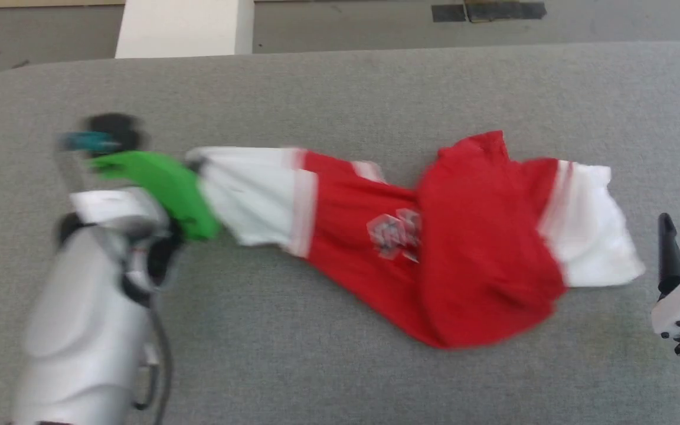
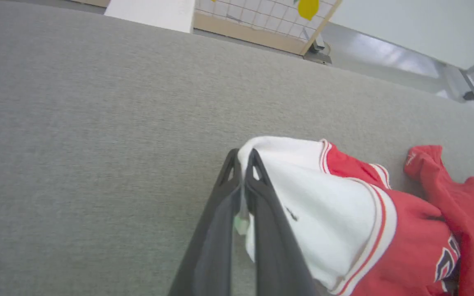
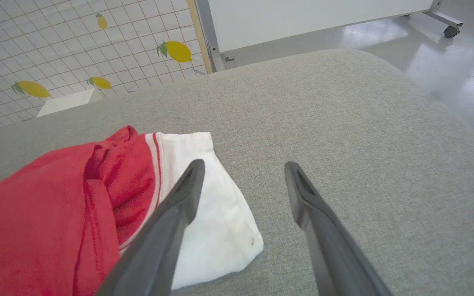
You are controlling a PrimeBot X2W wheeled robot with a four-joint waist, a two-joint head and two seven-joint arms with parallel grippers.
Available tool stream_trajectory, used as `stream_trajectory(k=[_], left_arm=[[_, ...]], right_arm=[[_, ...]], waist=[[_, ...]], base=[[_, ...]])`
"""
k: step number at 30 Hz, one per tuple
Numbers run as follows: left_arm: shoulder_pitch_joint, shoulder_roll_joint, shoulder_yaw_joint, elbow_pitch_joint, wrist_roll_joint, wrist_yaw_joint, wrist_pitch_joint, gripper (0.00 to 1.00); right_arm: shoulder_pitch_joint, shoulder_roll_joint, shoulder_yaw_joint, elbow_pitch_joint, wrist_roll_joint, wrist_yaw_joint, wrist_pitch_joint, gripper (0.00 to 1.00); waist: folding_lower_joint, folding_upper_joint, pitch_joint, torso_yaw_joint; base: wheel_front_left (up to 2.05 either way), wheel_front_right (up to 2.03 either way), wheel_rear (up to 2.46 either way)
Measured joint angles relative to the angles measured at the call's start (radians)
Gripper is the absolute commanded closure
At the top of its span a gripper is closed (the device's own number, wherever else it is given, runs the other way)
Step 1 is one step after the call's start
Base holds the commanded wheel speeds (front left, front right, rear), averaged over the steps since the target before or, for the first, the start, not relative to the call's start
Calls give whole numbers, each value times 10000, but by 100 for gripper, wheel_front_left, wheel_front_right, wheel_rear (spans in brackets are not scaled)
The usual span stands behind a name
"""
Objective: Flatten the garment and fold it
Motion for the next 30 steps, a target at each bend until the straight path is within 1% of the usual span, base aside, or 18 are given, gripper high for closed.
stream_trajectory(k=[4, 5, 6, 7, 8, 9, 11, 13, 15, 16, 18, 20, 22, 23, 25, 26, 30], left_arm=[[489, 522, 1346, 226, -395, 755, -506, 100], [739, 612, 1609, 349, -558, 928, -591, 100], [1332, 679, 2063, 686, -915, 1099, -581, 100], [1442, 662, 2082, 821, -1041, 1091, -514, 100], [1521, 591, 2157, 855, -1193, 1072, -546, 84], [1546, 531, 2209, 849, -1279, 1024, -639, 0], [1552, 504, 2222, 734, -1273, 834, -959, 0], [1559, 522, 2290, 460, -1172, 629, -1582, 0], [1606, 566, 2443, -15, -1034, 236, -2635, 0], [1663, 598, 2458, -211, -894, 115, -3106, 0], [1987, 738, 2424, -650, -353, -222, -4314, 0], [2448, 815, 2324, -941, 224, -403, -5367, 0], [2995, 759, 2240, -1118, 648, -510, -6320, 0], [3269, 708, 2197, -1204, 775, -594, -6579, 0], [3652, 491, 2203, -1350, 997, -596, -6803, 0], [3994, 267, 2188, -1494, 1296, -663, -6880, 0], [4425, -376, 2410, -1866, 1569, -767, -6897, 0]], right_arm=[[-9, -2, 48, -6, -4, 0, 29, 0], [-12, 0, 58, -13, -4, 0, 33, 0], [-13, 0, 46, -54, -21, 0, 75, 0], [-13, 0, 40, -73, -33, 0, 88, 0], [-13, -2, 31, -82, -35, 0, 117, 0], [-13, 0, 27, -96, -35, 0, 119, 0], [-13, -2, 25, -121, -35, 0, 161, 0], [-13, 0, 38, -119, -35, 0, 161, 0], [-13, 0, 71, -104, -35, 0, 161, 0], [-12, 0, 102, -88, -33, 0, 161, 0], [-12, 0, 171, -44, -31, 0, 161, 0], [-9, 0, 224, -17, -33, 0, 176, 0], [25, -2, 313, 40, -59, 0, 339, 0], [74, -6, 380, 61, -115, 0, 476, 0], [210, -2, 518, 58, -182, 0, 633, 0], [254, -2, 706, 54, -263, 0, 878, 0], [207, 12, 1001, 123, -600, 2, 1649, 0]], waist=[[0, 0, -85, 122], [0, 0, -91, 144], [0, 0, -64, 174], [0, 0, -53, 190], [0, 0, -48, 204], [0, -1, -48, 213], [0, 0, -59, 229], [0, 0, -92, 243], [0, 0, -151, 245], [0, 0, -179, 244], [0, -1, -256, 241], [0, 0, -321, 250], [0, 0, -383, 283], [0, -1, -407, 313], [0, 0, -430, 388], [0, 0, -445, 466], [0, 0, -418, 620]], base=[[0, 0, 0], [0, 0, 0], [0, 0, 0], [0, 0, 0], [0, 0, 0], [0, 0, 0], [0, 0, 0], [0, 0, 0], [0, 0, 0], [0, 0, 0], [0, 0, 0], [0, 0, 0], [0, 0, 0], [0, 0, 0], [0, 0, 0], [0, 0, 0], [0, 0, 0]])
